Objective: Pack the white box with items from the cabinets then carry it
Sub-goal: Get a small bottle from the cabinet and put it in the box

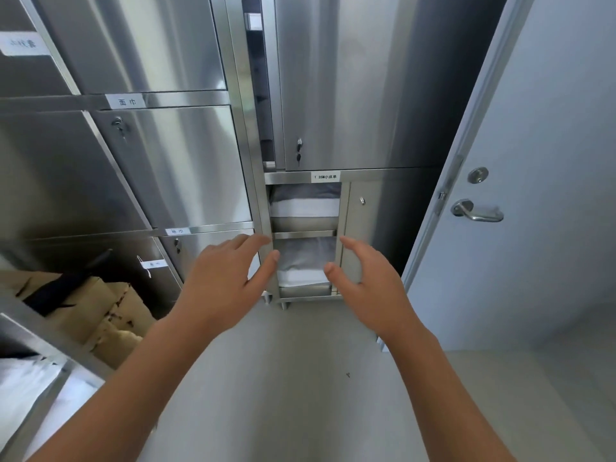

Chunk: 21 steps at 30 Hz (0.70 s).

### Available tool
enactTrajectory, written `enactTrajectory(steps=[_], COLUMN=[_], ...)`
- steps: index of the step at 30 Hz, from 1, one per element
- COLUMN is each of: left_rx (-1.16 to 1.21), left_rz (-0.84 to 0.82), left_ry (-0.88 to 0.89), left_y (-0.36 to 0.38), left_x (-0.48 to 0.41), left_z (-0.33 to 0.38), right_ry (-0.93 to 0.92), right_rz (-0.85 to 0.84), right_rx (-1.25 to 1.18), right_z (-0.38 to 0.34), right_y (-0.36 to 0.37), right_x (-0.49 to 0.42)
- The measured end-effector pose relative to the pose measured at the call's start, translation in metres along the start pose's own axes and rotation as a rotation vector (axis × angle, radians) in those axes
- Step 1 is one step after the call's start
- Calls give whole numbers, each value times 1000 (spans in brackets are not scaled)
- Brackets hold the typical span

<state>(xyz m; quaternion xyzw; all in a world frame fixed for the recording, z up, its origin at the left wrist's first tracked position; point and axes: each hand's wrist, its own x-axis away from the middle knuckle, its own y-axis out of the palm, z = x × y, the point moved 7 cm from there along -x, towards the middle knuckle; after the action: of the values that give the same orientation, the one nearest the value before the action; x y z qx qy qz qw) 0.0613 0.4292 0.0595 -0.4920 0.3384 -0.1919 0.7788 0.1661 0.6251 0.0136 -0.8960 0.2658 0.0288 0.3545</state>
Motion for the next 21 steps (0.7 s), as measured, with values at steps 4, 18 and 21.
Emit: enactTrajectory(steps=[4,18,21], left_rx=[-4,84,96], left_rz=[6,52,48], left_ry=[-50,-82,-44], left_y=[4,59,69], left_x=[-10,-192,-245], left_z=[-18,-114,-121], right_ry=[-6,-26,-20], right_rz=[-47,-45,3], right_rx=[0,128,139], right_z=[2,16,23], right_y=[20,47,40], right_x=[-23,-222,-269])
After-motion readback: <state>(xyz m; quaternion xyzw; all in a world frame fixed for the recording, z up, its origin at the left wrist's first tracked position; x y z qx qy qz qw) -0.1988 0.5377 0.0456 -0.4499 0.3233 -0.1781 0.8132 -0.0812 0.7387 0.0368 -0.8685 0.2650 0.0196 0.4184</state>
